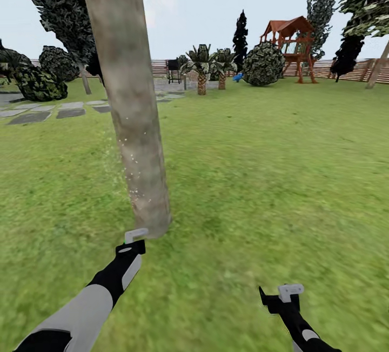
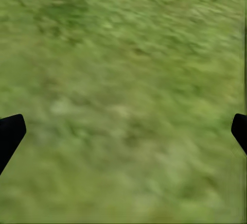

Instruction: In the garden, pick up the pesticide atomizer on the floor and spray pesticide onto both trees until each tree trunk is fully covered.

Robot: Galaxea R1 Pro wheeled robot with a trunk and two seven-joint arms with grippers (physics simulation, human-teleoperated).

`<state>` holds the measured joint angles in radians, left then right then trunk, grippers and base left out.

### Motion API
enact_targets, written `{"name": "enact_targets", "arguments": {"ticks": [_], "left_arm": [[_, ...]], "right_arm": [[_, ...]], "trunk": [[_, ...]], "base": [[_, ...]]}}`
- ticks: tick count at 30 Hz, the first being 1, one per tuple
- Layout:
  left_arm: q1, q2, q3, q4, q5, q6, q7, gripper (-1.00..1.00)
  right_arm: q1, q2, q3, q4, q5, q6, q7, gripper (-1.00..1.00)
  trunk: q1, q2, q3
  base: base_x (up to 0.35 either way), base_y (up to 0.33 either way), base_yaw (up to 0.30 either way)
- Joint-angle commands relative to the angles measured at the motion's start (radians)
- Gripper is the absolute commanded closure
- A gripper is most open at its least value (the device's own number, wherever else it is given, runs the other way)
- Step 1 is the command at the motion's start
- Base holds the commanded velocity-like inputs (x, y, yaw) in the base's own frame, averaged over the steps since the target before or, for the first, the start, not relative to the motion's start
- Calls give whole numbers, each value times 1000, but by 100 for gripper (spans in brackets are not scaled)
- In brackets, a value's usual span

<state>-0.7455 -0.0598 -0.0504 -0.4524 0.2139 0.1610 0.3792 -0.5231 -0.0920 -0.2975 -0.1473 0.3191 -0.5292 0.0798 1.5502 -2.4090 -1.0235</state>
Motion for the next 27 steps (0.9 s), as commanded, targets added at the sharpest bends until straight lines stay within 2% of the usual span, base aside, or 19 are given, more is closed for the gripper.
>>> {"name": "enact_targets", "arguments": {"ticks": [1, 24, 27], "left_arm": [[0, 0, 0, 0, -1, 0, 0, 100], [0, -2, 0, 0, -1, 0, 0, 100], [0, -2, 0, 0, -1, 0, 0, 100]], "right_arm": [[0, 0, 0, 0, 0, 0, 0, -100], [0, 0, 0, 0, 0, 0, 0, -100], [0, 0, 0, 0, 0, 0, 0, -100]], "trunk": [[0, 0, 0], [0, 0, 0], [0, 0, 0]], "base": [[137, -271, 11], [138, -271, 1], [138, -271, 125]]}}
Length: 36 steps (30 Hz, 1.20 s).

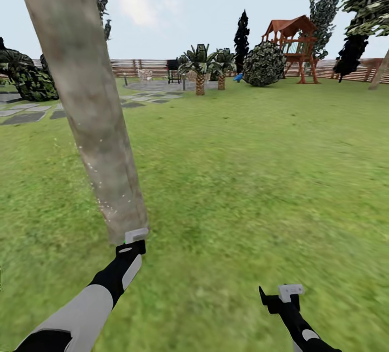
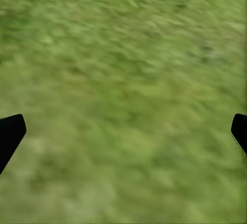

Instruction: In the garden, pick up the pesticide atomizer on the floor and spray pesticide onto both trees until each tree trunk is fully covered.

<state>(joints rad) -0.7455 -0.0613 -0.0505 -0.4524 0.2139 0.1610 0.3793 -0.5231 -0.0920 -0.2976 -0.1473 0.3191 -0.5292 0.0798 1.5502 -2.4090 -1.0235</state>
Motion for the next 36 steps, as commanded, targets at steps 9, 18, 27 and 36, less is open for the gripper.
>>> {"name": "enact_targets", "arguments": {"ticks": [9, 18, 27, 36], "left_arm": [[0, 0, 0, 0, -1, 0, 0, 100], [0, 1, 0, 0, 1, -1, 0, 100], [0, 1, 0, 0, 2, -2, 0, 100], [0, 0, 0, 0, 4, -2, 0, 100]], "right_arm": [[0, 0, 0, 0, 0, 0, 0, -100], [0, 0, 0, 0, 0, 0, 0, -100], [0, 0, 0, 0, 0, 0, 0, -100], [0, 0, 0, 0, 0, -1, 0, -100]], "trunk": [[0, 0, 0], [0, 0, 0], [0, 0, 0], [0, 0, 0]], "base": [[138, -271, 267], [138, -271, 277], [138, -271, 277], [138, -271, 276]]}}
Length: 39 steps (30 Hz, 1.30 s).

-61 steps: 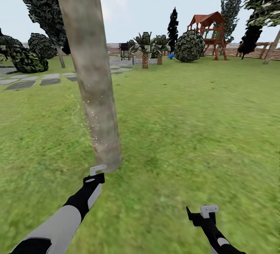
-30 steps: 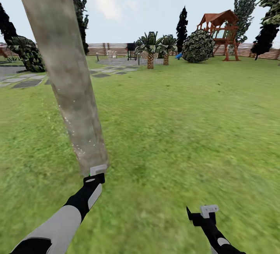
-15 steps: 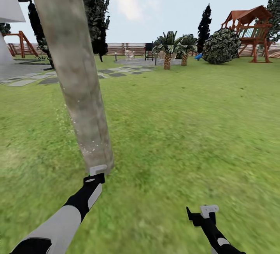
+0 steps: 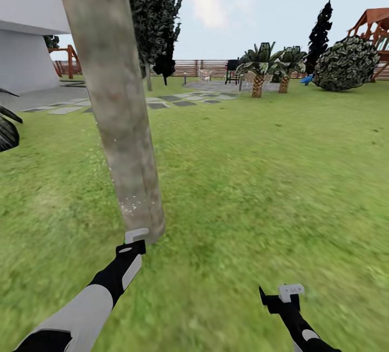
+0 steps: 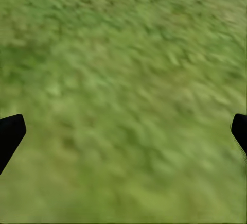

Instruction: In the garden, pick up the pesticide atomizer on the floor and spray pesticide onto both trees until each tree trunk is fully covered.

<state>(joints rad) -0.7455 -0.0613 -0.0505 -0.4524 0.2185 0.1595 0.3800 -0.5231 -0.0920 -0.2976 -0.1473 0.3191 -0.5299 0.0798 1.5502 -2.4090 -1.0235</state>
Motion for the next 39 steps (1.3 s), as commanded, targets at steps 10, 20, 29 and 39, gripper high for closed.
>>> {"name": "enact_targets", "arguments": {"ticks": [10, 20, 29, 39], "left_arm": [[0, 1, 0, 0, 1, 0, -1, 100], [0, 1, 0, 0, 1, 0, -1, 100], [0, 1, 0, 0, 1, -1, 0, 100], [0, 1, 0, -17, -2, 8, -4, 100]], "right_arm": [[0, 0, 0, 1, 0, 1, 0, -100], [0, 0, 0, 0, 0, 0, 0, -100], [0, 0, 0, 0, 0, 0, 0, -100], [0, 0, 0, 0, 0, 0, 0, -100]], "trunk": [[0, 0, 0], [0, 0, 0], [0, 0, 0], [0, 0, 0]], "base": [[123, -271, 276], [112, -271, 112], [11, -273, 197], [-121, -172, 277]]}}
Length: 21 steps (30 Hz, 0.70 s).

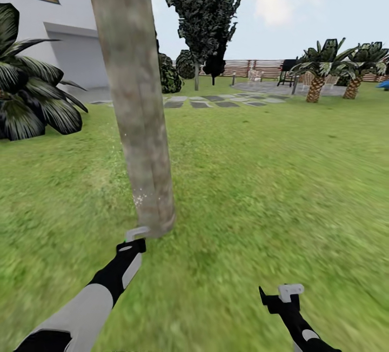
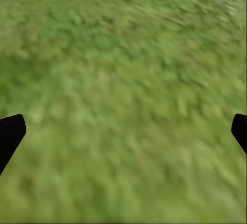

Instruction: In the garden, pick up the pesticide atomizer on the floor and spray pesticide onto both trees until each tree trunk is fully covered.

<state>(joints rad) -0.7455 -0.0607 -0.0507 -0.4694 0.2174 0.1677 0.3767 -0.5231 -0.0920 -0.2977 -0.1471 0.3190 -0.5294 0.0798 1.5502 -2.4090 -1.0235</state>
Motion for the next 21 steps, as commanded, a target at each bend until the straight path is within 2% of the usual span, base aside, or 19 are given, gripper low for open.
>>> {"name": "enact_targets", "arguments": {"ticks": [1, 4, 8, 11, 12, 14, 15, 17, 19, 21], "left_arm": [[-1, -2, -3, -2, -3, 4, -1, 100], [-5, -10, -4, -54, -4, 28, -3, 100], [-6, -16, -6, -205, -4, 168, -7, 100], [-5, -2, -6, -243, -5, 189, -13, 100], [-5, 12, -7, -251, -6, 192, -14, 100], [-7, 16, -8, -256, -7, 197, -13, 100], [-11, 6, -17, -257, -14, 217, -11, 100], [-16, -21, -70, -258, -25, 245, -8, 100], [-21, -57, -152, -261, -26, 266, -5, 100], [-22, -55, -160, -287, -21, 311, -5, 100]], "right_arm": [[0, 0, 0, 0, 0, 0, 0, -100], [0, 0, 0, 0, 0, 0, 0, -100], [0, 0, 0, 0, 0, 0, 0, -100], [0, 0, 0, 0, 0, 0, 0, -100], [0, 0, 0, 0, 0, 0, 0, -100], [0, 0, 0, 0, 0, 0, 0, -100], [0, 0, 0, 0, 0, 0, 0, -100], [0, 0, 0, 0, 0, 0, 0, -100], [0, 0, 0, 0, 0, 0, 0, -100], [0, 0, 0, 0, 0, 0, 0, -100]], "trunk": [[0, 0, 0], [0, 0, 0], [0, 0, 0], [0, 0, 0], [0, 0, 0], [0, 0, 0], [0, 0, 0], [0, 0, 0], [0, 0, 0], [0, 0, 0]], "base": [[-8, -7, 277], [-3, -2, 194], [0, 0, 26], [0, 0, 3], [0, 0, 0], [0, 0, 0], [0, 0, 0], [0, 0, 0], [0, 0, 0], [0, 0, 0]]}}
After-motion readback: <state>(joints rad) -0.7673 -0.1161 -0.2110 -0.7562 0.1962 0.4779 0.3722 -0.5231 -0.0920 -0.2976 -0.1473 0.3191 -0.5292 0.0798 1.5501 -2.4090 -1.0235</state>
